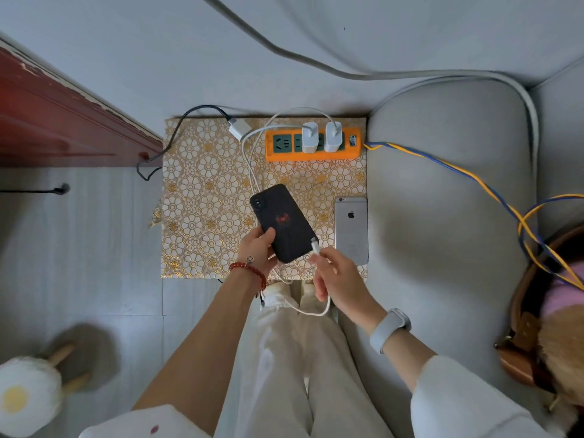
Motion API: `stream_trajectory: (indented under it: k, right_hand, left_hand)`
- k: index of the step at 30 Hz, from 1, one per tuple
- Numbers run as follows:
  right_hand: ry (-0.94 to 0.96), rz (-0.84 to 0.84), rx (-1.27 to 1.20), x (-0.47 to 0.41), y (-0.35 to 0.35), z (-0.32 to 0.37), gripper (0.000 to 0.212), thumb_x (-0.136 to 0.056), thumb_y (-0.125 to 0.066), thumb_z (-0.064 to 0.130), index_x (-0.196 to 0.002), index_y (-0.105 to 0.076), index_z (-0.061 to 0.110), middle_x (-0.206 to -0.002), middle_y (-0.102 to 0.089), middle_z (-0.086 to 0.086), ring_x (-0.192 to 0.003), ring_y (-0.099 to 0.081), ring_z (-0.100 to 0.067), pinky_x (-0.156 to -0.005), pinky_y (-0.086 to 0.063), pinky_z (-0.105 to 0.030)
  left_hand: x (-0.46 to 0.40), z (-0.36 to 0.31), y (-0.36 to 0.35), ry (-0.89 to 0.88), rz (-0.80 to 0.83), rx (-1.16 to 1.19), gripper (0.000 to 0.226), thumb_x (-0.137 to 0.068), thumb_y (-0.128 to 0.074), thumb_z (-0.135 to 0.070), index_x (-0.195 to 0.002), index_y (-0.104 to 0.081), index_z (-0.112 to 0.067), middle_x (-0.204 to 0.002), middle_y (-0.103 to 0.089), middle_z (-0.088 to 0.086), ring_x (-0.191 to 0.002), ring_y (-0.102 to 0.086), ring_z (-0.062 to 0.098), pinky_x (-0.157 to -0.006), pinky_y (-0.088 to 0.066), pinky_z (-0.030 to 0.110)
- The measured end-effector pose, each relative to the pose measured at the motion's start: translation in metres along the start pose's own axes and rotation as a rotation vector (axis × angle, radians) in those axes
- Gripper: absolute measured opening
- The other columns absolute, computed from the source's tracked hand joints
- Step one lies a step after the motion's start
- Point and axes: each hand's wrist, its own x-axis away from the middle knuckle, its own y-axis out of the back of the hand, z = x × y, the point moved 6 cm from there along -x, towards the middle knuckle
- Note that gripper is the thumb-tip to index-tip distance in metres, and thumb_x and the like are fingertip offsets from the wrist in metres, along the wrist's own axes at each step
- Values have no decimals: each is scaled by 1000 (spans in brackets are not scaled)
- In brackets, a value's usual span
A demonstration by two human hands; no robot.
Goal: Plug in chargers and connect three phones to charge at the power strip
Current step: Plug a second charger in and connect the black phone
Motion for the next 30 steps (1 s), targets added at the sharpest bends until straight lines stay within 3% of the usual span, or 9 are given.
stream_trajectory:
  k: [5,11,16,20,27,30]
  right_hand:
    - [76,-88,267,10,-10,4,34,-94,-38,30,-71,-48,7,-56,-42,2,-56,-39,-14,-58,-34,-29]
    - [163,-228,337,5,-7,14,31,-94,-41,28,-66,-45,16,-51,-38,6,-50,-35,-11,-52,-29,-26]
    - [156,-226,354,3,-8,15,31,-94,-41,28,-69,-48,13,-52,-40,5,-53,-39,-14,-54,-32,-30]
    - [135,-237,364,3,-7,14,34,-94,-42,27,-65,-45,8,-51,-38,2,-53,-38,-16,-54,-31,-31]
    - [66,-262,317,4,-10,8,43,-93,-43,24,-51,-31,20,-48,-34,1,-50,-32,-15,-51,-27,-31]
    - [36,-275,289,4,-7,5,44,-92,-43,22,-49,-30,19,-52,-42,-12,-54,-38,-18,-54,-30,-30]
  left_hand:
    - [5,-12,1,34,-9,124,17,-92,-40,-5,-91,-56,-11,-90,-60,6,-80,-58,21,-61,-49,32]
    - [9,-17,-2,40,6,140,15,-92,-42,-7,-97,-56,-10,-92,-61,7,-83,-60,22,-60,-50,33]
    - [11,-19,-4,42,11,163,17,-91,-44,-7,-89,-59,-13,-93,-62,6,-84,-60,21,-61,-51,32]
    - [12,-19,-3,24,5,117,15,-91,-44,-5,-97,-57,-9,-94,-62,6,-85,-60,22,-62,-51,34]
    - [17,-23,-5,-38,-31,-58,14,-91,-45,-6,-102,-54,-6,-92,-60,8,-78,-61,19,-58,-53,29]
    - [18,-21,-5,-43,-40,-60,22,-91,-44,-5,-112,-52,-3,-102,-58,12,-86,-60,25,-62,-53,32]
